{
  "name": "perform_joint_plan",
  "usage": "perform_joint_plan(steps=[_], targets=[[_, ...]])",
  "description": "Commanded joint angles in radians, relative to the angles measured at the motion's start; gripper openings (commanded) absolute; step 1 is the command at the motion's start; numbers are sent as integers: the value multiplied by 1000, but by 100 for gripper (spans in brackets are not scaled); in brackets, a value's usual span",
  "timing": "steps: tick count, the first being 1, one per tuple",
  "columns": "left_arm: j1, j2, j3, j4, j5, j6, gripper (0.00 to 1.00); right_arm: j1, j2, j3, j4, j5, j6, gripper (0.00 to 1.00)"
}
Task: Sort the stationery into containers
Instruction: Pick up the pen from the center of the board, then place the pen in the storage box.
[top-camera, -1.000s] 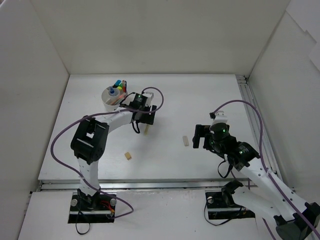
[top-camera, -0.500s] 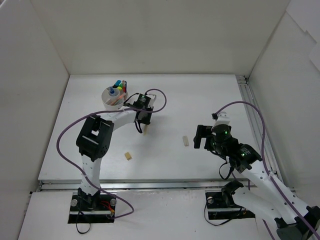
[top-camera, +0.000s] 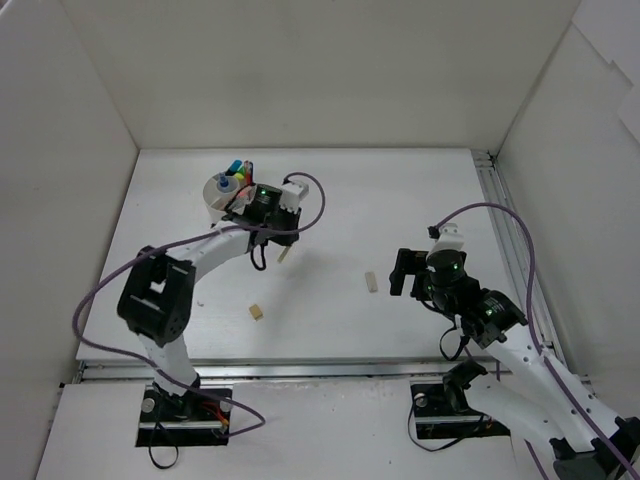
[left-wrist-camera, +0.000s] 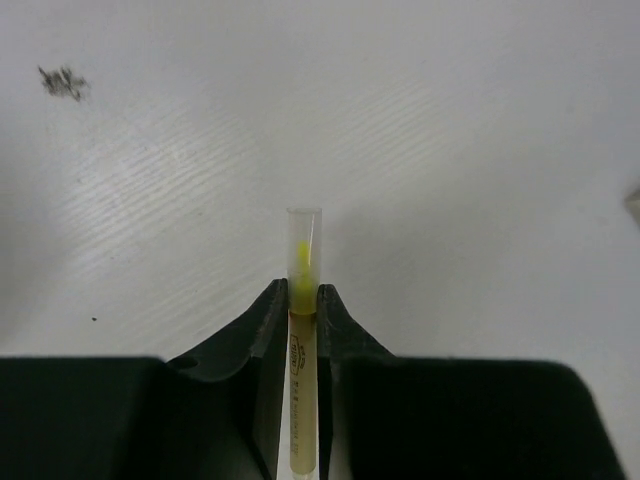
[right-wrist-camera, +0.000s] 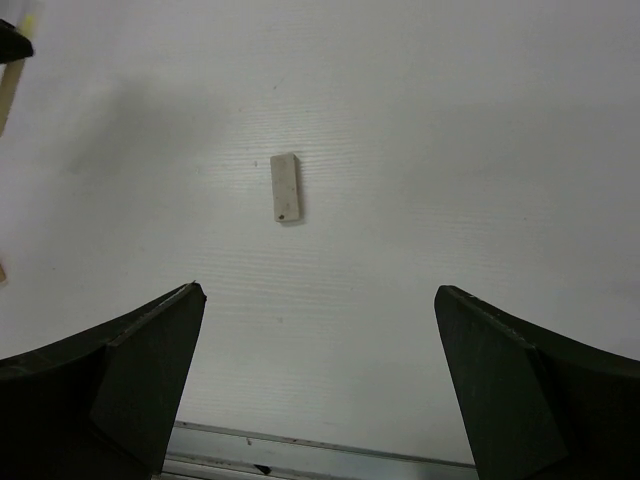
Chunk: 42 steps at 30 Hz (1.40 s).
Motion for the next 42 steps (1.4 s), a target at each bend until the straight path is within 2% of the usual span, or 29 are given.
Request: perform_joint_plan(steps=[1,3,8,10,12,15,19,20,21,23,27,34,42], targets=[[72,-234,-62,273,219,76,0,-2,-31,20,38,77,12,98],[122,-290,-139,388,313,80,0,-6,-36,24,36,84,6,98],[263,-414,-265,619,427,76,0,-5,-33,30,64,94,-9,98],[323,-431,-321,721,533,6,0,-5,-39,24,105,95,-12,98],[407,-431,-358,924,626,-62,0,-6,-52,9,149,91,-17,98],[481,-405,-418,1187,679,-162,0,-5,-63,-23,274,77,-37,98],[518,-313,-473,1489,629,-241,0,-5,-43,-35,384,58,-68,98],[532,-284,-484,1675,625,-261,0,-5,-33,-34,422,55,-74,98],[532,-247,-493,1786,604,-324,0,-3,-14,-29,432,52,-80,98],[546,-167,-448,1815,607,-340,0,-3,19,-20,449,52,-91,98],[569,-40,-328,1821,714,-381,0,-6,78,15,459,55,-112,98],[568,-44,-346,1820,690,-262,0,-8,156,44,499,37,-129,98],[568,-29,-285,1820,796,-150,0,-5,222,73,518,11,-144,98]])
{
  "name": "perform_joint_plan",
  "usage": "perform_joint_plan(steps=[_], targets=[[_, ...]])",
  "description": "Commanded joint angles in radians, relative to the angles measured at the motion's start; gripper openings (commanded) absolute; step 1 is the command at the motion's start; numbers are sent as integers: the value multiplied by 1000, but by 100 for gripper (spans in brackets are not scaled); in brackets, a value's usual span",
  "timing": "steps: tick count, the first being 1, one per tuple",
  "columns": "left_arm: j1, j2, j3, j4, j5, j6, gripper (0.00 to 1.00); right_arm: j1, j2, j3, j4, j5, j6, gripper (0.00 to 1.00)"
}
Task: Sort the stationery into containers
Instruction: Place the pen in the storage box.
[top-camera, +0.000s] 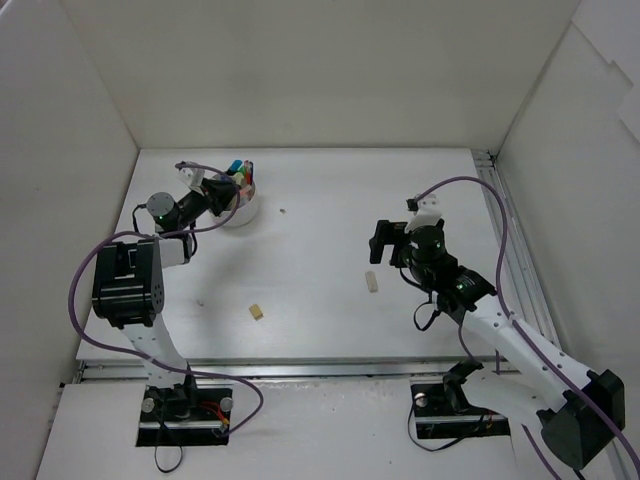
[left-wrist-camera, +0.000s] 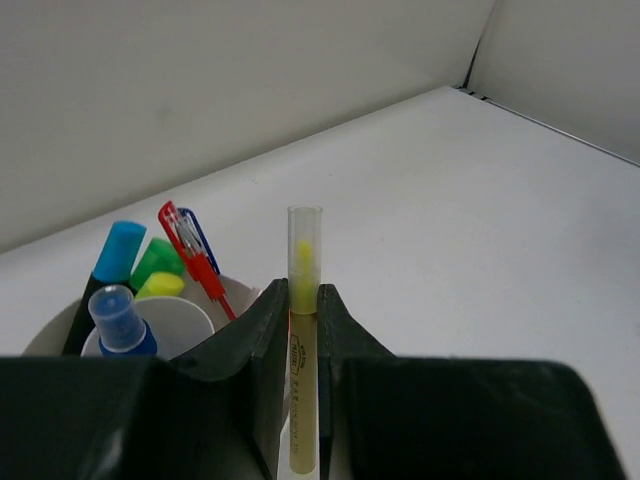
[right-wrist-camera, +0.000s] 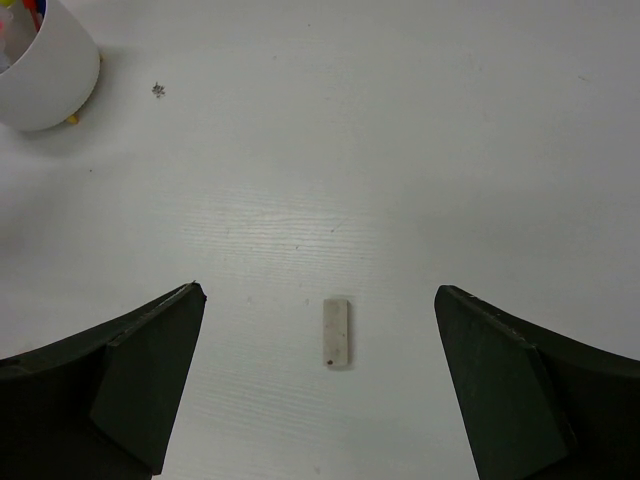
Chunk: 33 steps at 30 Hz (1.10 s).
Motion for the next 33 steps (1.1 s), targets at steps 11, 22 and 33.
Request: perform_joint_plan(steps=[11,22,33], targets=[[0,17,169,447,208,159,0,-6,27,75,74,-14,-36,98],[18,88,236,447,293,242,0,-8,44,89,68,-7,-45,98],[37,160,253,447,323,334,0,-6,123,137,68,-47,-63,98]])
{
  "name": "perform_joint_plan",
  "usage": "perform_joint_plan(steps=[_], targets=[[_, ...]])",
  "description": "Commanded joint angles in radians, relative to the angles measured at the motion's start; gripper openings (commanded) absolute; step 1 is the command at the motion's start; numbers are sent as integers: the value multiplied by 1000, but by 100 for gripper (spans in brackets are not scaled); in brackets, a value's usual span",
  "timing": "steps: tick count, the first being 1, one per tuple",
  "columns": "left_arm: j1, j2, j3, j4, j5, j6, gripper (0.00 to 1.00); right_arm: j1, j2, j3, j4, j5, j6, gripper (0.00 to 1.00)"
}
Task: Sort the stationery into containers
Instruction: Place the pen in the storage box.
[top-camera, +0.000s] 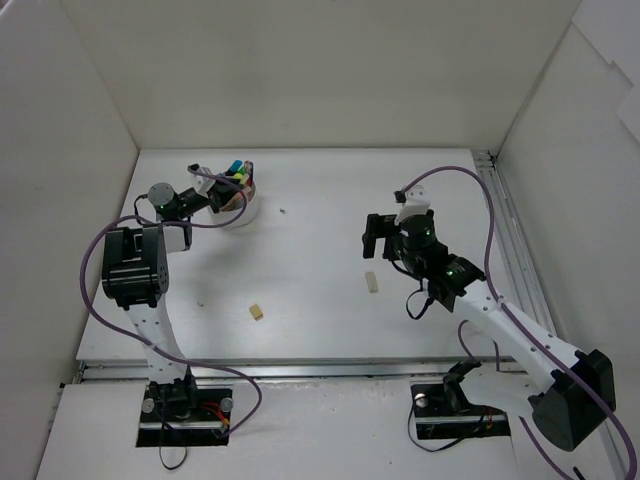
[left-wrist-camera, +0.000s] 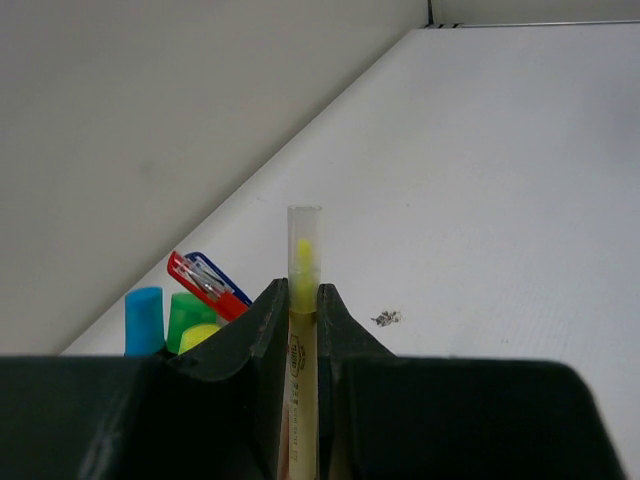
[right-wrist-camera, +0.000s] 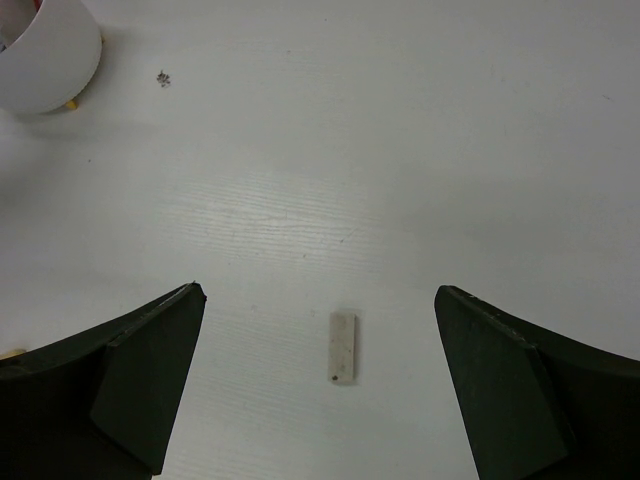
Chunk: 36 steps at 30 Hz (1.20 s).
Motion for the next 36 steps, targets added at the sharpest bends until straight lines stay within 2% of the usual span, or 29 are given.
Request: perform_joint_plan(steps=[1,16,19,22,25,32,33,34,35,36], targets=[[15,-14,39,418,54,62,0,-8,21,67,64,-14,-21,98],[43,-51,-43,418,36,89,1,-8,49,98,67,-61,-27,98],[43,-51,-30,418,60,37,21,-9,37,90,67,-66,-27,98],[52,-52,-14,418,76,-15,25,-8,26,85,67,-63,-27,98],[52,-65,-14,418,93,-23,43,-9,18,84,67,-68,-26,98],[52,-158,-49,418,96,-59,50,-6,3,73,67,-81,-23,98],[52,-172,-46,418,94,-88,59,-8,1,73,67,-81,-23,98],[52,-187,-40,418,108,-130,74,-6,0,73,67,-87,-23,98],[52,-219,-30,418,134,-229,99,-5,-5,72,67,-98,-27,98],[52,-236,5,418,187,-292,100,-8,-8,72,67,-104,-31,98]])
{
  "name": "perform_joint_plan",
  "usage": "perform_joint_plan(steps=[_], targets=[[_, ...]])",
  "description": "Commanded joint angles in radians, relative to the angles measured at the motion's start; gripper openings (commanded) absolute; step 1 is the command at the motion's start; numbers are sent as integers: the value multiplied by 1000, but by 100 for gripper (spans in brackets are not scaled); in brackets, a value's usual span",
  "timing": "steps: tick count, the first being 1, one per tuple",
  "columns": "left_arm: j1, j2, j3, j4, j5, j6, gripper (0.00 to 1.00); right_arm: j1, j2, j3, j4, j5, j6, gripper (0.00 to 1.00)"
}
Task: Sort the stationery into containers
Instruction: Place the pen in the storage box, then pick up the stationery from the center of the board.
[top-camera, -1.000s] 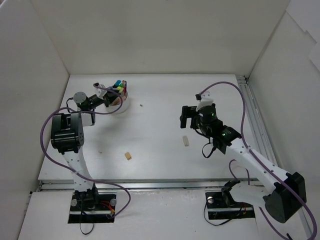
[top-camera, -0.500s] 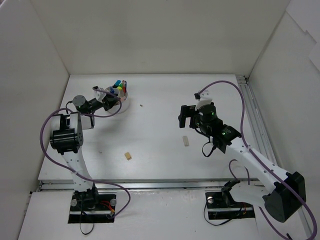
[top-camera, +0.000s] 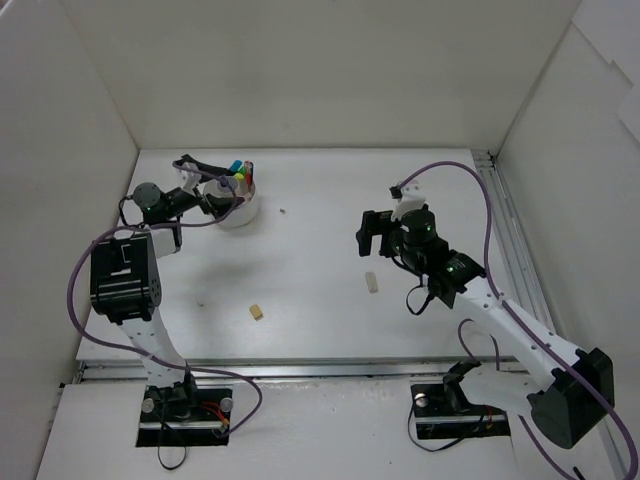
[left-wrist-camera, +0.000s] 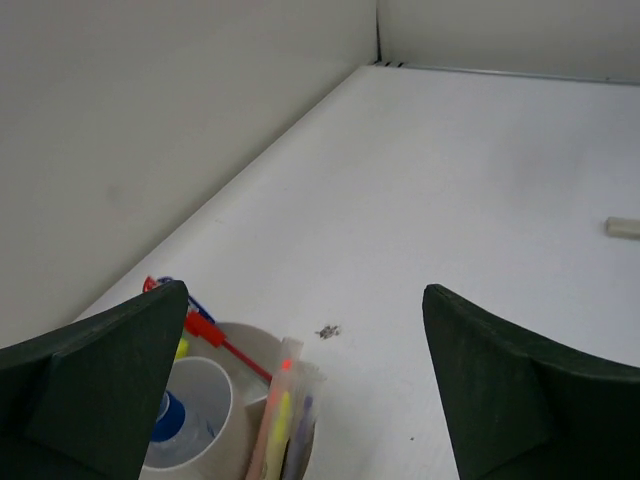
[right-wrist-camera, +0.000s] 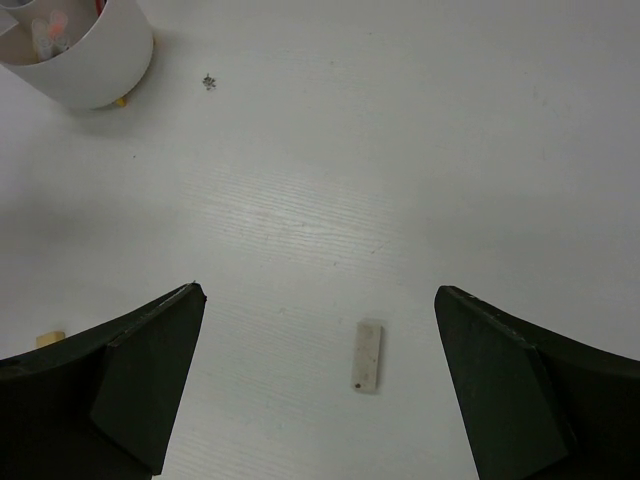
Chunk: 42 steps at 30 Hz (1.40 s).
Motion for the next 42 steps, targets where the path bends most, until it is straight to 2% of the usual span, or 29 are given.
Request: perform_joint_plan(steps=[1,2,4,6,9,16,17,20,21,22,23,24,25,26,27,28,31,32,34,36,37,39,42], targets=[[8,-140,90,422,117,-264,100,-8,-40,20,69,-22,-10,98],[8,-162,113,422,117,-467,100,-6,-54,11,70,-10,-4,98],[8,-173,196,420,87,-716,100,-6,-67,-3,76,5,4,98],[8,-166,318,420,117,-974,100,-8,-101,-24,78,20,27,98],[-2,-173,410,419,192,-1072,100,-8,-144,-63,67,42,71,98],[-2,-270,271,417,82,-1161,100,-11,-239,-127,29,39,146,98],[-2,-280,223,405,27,-1159,100,-11,-245,-133,23,37,150,98],[-31,-352,152,214,-88,-1020,100,-11,-276,-135,-5,24,163,98],[-55,-378,151,-77,-114,-938,100,-12,-284,-136,-14,15,165,98],[-71,-440,159,-277,-154,-695,100,-9,-305,-136,-23,5,168,98],[-92,-474,221,-537,-302,-520,100,-11,-319,-142,-37,1,168,98],[-176,-535,278,-1043,-441,-334,100,-12,-346,-152,-42,-1,173,98],[-240,-560,329,-1210,-651,-71,100,-9,-360,-158,-43,2,176,98],[-305,-576,384,-1326,-1039,1,100,-12,-374,-167,-43,1,177,98],[-351,-597,382,-1409,-1159,37,100,-12,-388,-176,-43,-1,177,98],[-383,-640,374,-1428,-1217,36,100,-12,-411,-190,-43,10,177,98],[-384,-769,223,-1370,-1139,-103,100,-14,-436,-213,-43,24,173,98],[-384,-804,110,-1320,-977,-139,100,-12,-439,-215,-43,21,173,98],[-371,-922,-62,-1189,-787,-138,100,-17,-442,-222,-43,5,170,98],[-371,-1008,-190,-1018,-750,-202,100,-20,-442,-227,-43,-10,168,98],[-371,-1024,-245,-1005,-759,-219,100,-18,-442,-227,-43,-27,168,98],[-380,-1030,-212,-1211,-809,-257,100,-18,-437,-227,-43,-44,157,98],[-459,-1013,-146,-1489,-1011,-277,100,-18,-436,-230,-71,-49,153,98]])
